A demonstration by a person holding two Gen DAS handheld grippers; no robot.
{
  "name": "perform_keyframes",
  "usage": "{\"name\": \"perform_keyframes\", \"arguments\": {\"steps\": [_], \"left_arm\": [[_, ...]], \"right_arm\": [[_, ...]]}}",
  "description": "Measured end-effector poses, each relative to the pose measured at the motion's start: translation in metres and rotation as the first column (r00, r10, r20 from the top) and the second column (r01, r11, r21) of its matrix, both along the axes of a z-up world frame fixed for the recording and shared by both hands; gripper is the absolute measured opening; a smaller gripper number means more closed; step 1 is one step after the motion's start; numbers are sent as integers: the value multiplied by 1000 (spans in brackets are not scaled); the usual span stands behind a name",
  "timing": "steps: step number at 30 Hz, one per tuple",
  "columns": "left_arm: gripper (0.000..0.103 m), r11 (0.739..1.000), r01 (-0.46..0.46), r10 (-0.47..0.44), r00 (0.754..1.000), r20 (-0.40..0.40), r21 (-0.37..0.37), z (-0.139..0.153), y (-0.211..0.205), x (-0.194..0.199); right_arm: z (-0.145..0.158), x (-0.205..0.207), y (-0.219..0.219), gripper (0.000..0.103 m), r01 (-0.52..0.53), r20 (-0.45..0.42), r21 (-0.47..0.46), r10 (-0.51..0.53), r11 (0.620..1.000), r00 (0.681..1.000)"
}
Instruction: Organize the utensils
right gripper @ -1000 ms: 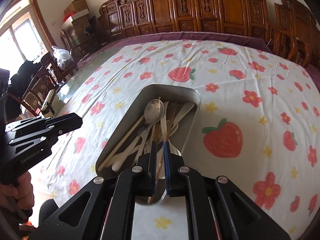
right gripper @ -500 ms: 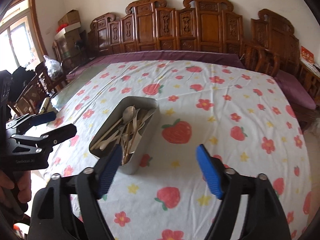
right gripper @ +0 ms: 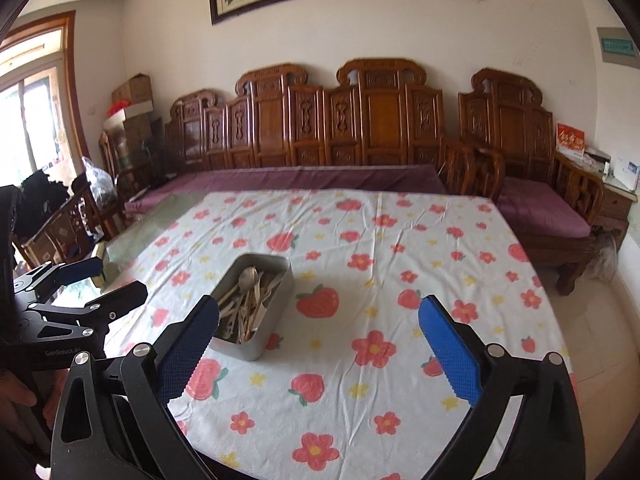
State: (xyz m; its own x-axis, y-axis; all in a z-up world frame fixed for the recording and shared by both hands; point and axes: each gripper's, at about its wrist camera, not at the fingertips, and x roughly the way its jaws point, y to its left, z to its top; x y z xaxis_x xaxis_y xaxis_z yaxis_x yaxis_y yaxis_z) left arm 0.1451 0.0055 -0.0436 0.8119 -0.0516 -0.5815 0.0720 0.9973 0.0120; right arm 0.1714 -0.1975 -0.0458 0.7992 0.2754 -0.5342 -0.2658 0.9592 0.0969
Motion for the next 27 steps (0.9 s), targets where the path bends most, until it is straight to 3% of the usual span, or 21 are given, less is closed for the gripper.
{"name": "perform_keyframes", "arguments": {"steps": [7, 12, 27], "left_arm": [[95, 1000, -1, 2, 992, 130, -6, 49, -15, -48], [95, 999, 14, -8, 986, 166, -30, 70, -20, -71], [95, 1000, -4, 7, 979, 202, -15, 79, -25, -90]], "right_arm": [[47, -51, -10, 101, 4, 125, 2, -4, 1000, 992], [69, -80, -17, 101, 11, 188, 12, -13, 1000, 982], [83, -104, -15, 101, -2, 227, 27, -4, 1000, 974]]}}
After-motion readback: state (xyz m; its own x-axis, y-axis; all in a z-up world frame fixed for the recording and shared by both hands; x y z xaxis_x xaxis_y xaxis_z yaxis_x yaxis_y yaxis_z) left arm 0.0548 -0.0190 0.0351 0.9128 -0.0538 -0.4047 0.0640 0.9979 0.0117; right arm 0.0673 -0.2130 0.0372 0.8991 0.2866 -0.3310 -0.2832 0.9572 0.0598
